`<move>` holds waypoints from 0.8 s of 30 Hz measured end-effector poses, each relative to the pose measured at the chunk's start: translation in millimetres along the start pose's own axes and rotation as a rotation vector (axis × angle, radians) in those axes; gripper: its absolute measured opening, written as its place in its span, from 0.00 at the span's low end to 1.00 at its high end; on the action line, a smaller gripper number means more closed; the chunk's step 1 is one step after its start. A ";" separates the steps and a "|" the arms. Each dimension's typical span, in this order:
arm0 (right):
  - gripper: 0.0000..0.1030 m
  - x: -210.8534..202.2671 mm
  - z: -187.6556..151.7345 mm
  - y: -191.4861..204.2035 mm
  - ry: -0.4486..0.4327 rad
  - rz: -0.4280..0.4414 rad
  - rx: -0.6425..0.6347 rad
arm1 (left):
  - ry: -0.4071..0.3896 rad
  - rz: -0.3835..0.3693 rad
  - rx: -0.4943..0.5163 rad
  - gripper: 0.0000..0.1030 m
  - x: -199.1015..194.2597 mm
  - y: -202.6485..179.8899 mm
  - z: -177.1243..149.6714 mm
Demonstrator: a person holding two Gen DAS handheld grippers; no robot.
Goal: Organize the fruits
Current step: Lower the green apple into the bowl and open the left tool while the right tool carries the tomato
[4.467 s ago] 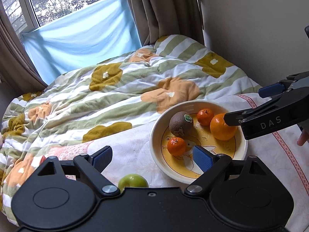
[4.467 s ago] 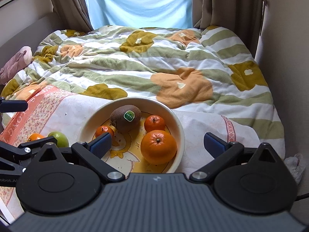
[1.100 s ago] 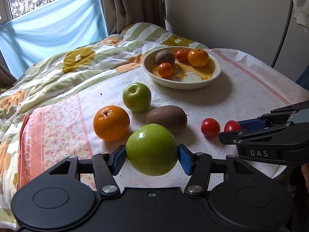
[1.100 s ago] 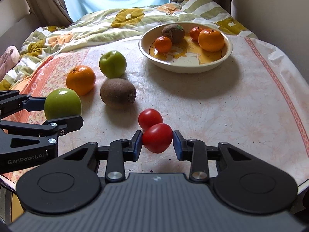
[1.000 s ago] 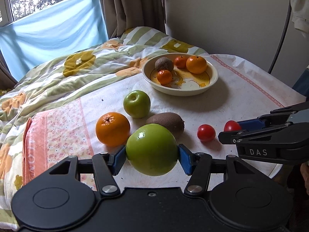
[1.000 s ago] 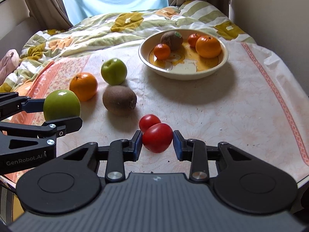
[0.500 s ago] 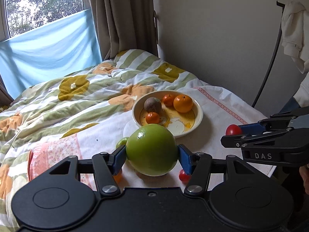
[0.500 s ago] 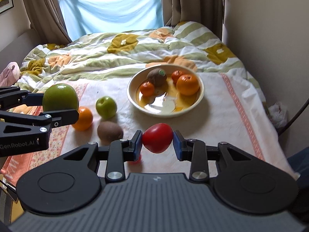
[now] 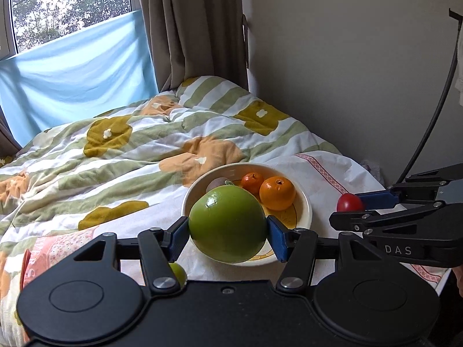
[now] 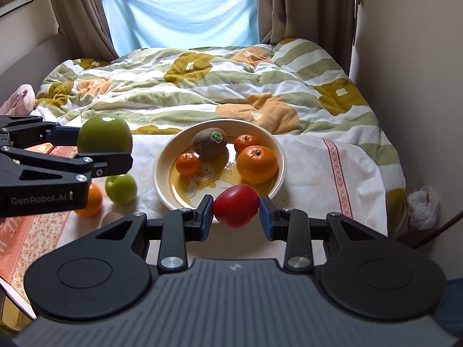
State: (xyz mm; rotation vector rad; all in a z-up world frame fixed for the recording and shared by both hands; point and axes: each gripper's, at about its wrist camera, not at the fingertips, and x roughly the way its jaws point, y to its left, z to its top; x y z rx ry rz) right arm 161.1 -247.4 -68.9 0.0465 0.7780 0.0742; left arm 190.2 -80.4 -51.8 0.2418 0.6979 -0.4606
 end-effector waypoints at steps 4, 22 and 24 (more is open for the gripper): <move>0.47 23.3 10.1 -19.8 0.024 0.016 -0.020 | 0.050 0.009 -0.014 0.60 35.6 -7.3 2.5; 0.47 87.4 24.4 -55.0 0.118 0.104 -0.057 | 0.213 0.076 -0.034 0.60 119.7 -21.2 -10.4; 0.47 88.1 24.9 -56.3 0.116 0.105 -0.055 | 0.220 0.075 -0.031 0.61 121.5 -22.1 -10.1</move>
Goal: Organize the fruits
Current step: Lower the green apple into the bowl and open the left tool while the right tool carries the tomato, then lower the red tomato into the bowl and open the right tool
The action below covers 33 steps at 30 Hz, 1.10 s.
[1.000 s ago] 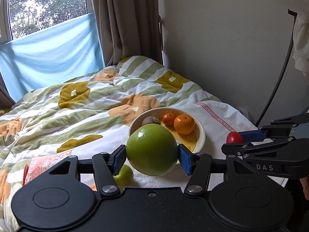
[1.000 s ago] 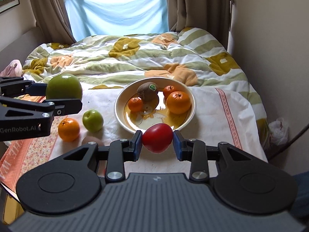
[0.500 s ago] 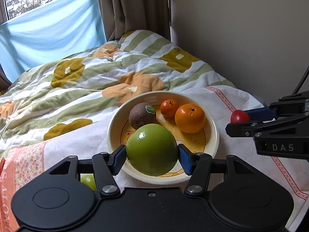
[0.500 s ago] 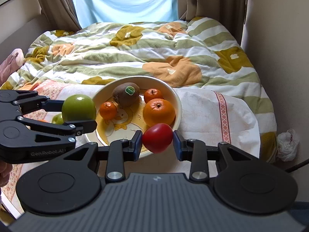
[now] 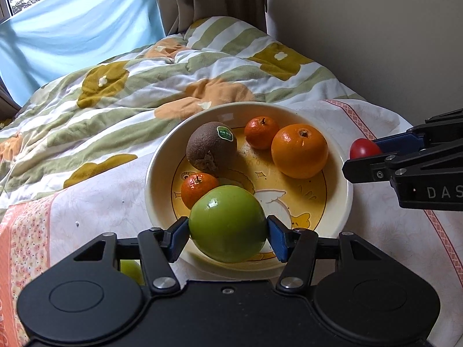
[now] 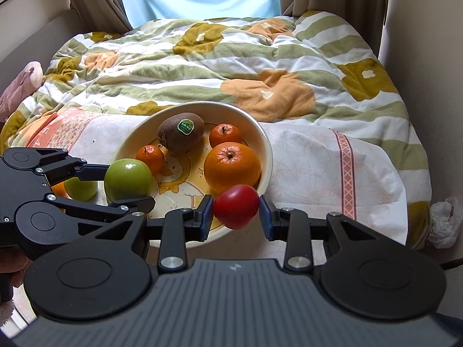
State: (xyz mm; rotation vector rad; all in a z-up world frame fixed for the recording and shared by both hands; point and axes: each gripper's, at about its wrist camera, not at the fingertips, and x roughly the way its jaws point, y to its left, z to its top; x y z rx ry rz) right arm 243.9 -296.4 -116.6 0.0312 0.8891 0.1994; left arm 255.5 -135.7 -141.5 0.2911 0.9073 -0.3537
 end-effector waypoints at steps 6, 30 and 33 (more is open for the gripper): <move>0.47 -6.9 -0.6 -0.8 -0.007 0.001 0.007 | -0.073 0.021 0.016 0.96 -22.1 0.3 -0.8; 0.47 8.3 -5.8 7.8 -0.037 0.083 -0.065 | -0.108 0.109 -0.080 0.96 -77.5 16.9 -21.7; 0.50 9.2 -5.7 6.8 -0.048 0.096 -0.060 | -0.112 0.109 -0.084 0.96 -77.2 16.9 -21.4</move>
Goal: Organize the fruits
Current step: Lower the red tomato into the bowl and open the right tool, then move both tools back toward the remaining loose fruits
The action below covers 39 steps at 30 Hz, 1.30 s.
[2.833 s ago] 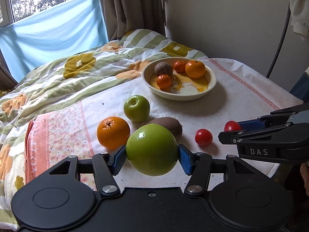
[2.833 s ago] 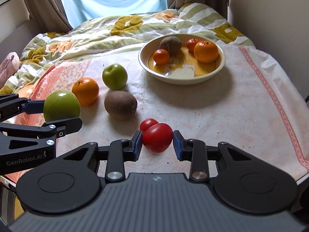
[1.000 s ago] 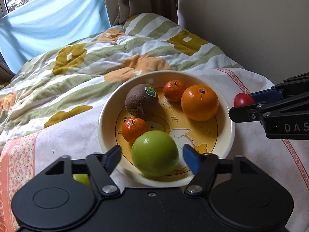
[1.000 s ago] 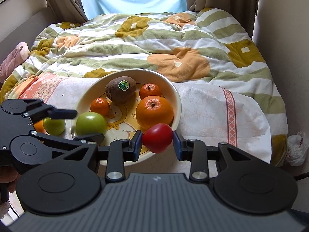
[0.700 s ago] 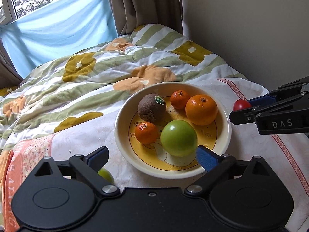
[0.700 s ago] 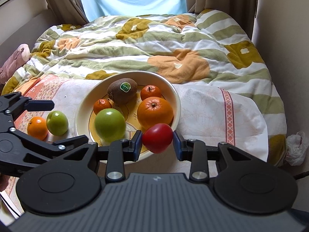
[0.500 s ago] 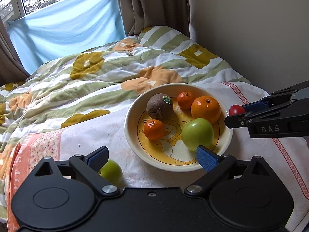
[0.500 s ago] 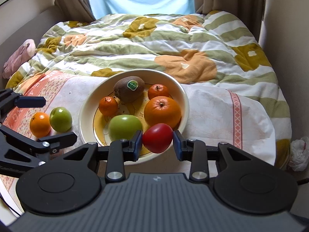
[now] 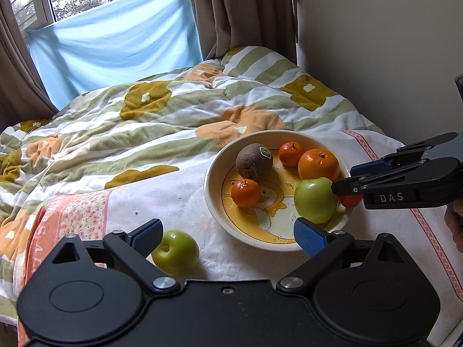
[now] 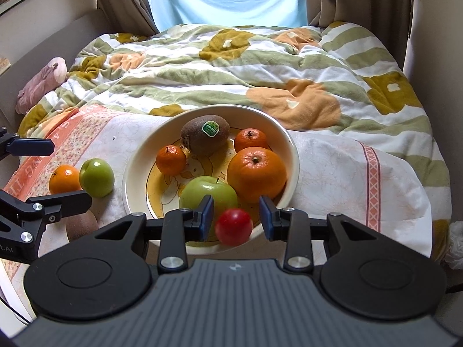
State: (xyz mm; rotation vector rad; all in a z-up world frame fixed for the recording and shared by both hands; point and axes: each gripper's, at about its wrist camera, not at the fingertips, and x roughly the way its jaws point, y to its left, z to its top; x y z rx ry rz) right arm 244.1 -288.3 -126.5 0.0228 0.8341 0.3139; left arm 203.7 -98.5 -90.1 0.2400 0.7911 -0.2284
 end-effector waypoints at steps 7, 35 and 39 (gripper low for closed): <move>0.99 -5.2 -1.4 -0.6 -0.014 0.024 0.002 | -0.001 0.000 -0.009 0.96 -4.0 -0.9 -2.5; 1.00 -125.1 3.7 63.3 -0.167 -0.081 0.062 | -0.192 0.012 -0.037 0.99 -114.4 46.6 -32.6; 1.00 -140.3 -4.6 90.0 -0.176 -0.129 0.084 | -0.188 -0.014 -0.021 0.99 -124.9 64.2 -41.6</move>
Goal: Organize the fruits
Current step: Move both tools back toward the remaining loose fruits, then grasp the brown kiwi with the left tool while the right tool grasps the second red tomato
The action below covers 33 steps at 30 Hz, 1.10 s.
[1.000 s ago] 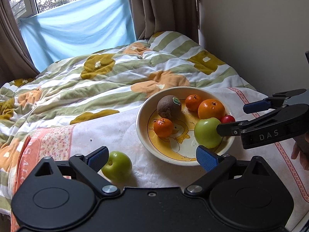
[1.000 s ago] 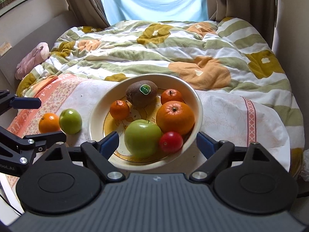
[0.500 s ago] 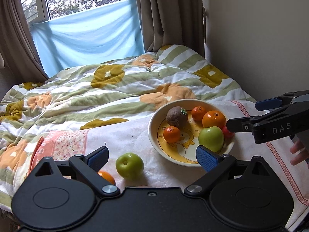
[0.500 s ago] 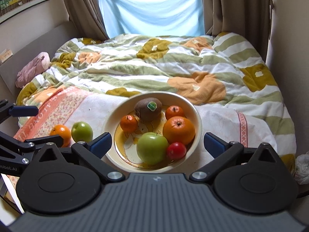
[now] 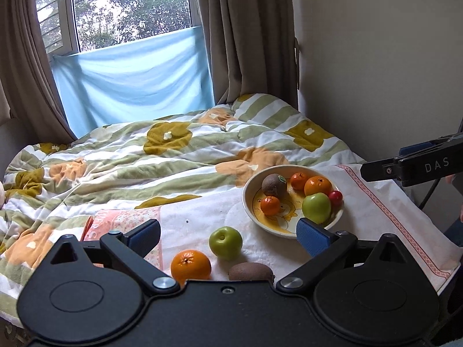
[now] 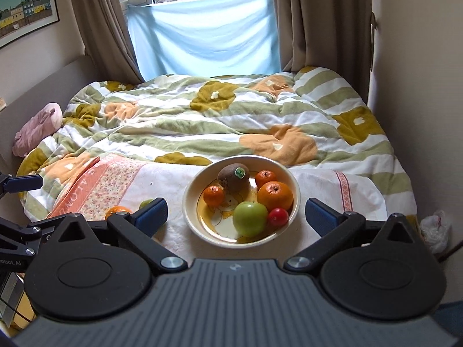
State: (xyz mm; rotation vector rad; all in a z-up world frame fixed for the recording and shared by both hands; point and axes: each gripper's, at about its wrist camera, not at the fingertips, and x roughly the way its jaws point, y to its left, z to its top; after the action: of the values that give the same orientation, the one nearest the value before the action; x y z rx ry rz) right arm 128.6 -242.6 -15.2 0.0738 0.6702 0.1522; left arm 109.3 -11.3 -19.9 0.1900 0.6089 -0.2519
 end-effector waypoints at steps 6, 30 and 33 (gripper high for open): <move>1.00 -13.7 -20.7 43.9 0.015 -0.068 0.025 | 0.003 -0.048 0.036 0.99 -14.4 25.3 -11.6; 1.00 49.5 -135.0 109.0 0.152 -0.200 0.104 | 0.181 -0.304 0.036 0.97 80.0 35.1 -58.0; 0.95 62.4 -141.2 107.1 0.161 -0.189 0.101 | 0.214 -0.296 0.034 0.93 101.5 23.6 -63.6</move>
State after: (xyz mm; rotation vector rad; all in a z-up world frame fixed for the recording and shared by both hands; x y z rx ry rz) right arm 76.3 -124.1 -151.2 0.0955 0.8418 -0.0579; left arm 162.2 9.0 -128.1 0.1603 0.8467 -0.5333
